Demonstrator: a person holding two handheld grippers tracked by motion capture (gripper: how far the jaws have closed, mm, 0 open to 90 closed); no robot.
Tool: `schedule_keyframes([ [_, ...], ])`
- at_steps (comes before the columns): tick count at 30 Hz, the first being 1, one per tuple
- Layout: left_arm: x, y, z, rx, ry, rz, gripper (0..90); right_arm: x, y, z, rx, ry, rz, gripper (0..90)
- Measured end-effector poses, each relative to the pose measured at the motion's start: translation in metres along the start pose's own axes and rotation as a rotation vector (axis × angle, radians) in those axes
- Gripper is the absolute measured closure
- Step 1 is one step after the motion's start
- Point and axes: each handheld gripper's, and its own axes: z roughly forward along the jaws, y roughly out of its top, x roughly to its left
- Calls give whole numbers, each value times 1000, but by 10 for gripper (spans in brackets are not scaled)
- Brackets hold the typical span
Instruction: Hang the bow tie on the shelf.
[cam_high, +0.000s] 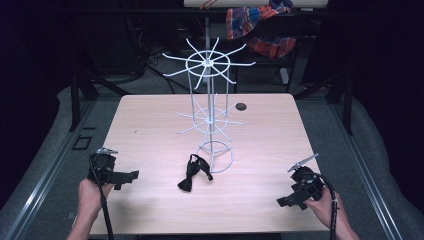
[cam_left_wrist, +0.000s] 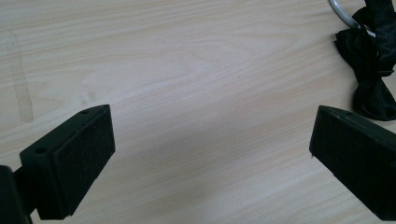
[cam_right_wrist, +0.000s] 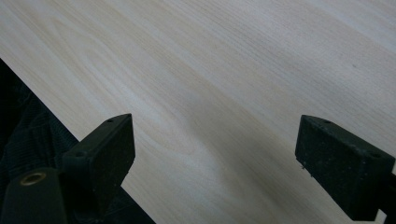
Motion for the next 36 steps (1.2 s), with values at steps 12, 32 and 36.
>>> schedule_keyframes([
  [12, 1, -2, -3, -12, -20, -17, 1, 1, 2, 2, 7, 2, -4, 122],
  [32, -38, 11, 3, -64, -93, 29, 0, 0, 3, 5, 10, 3, 6, 131],
  [36, -49, 16, 8, -83, -80, 28, 0, 2, 4, 4, 10, -9, -2, 131],
])
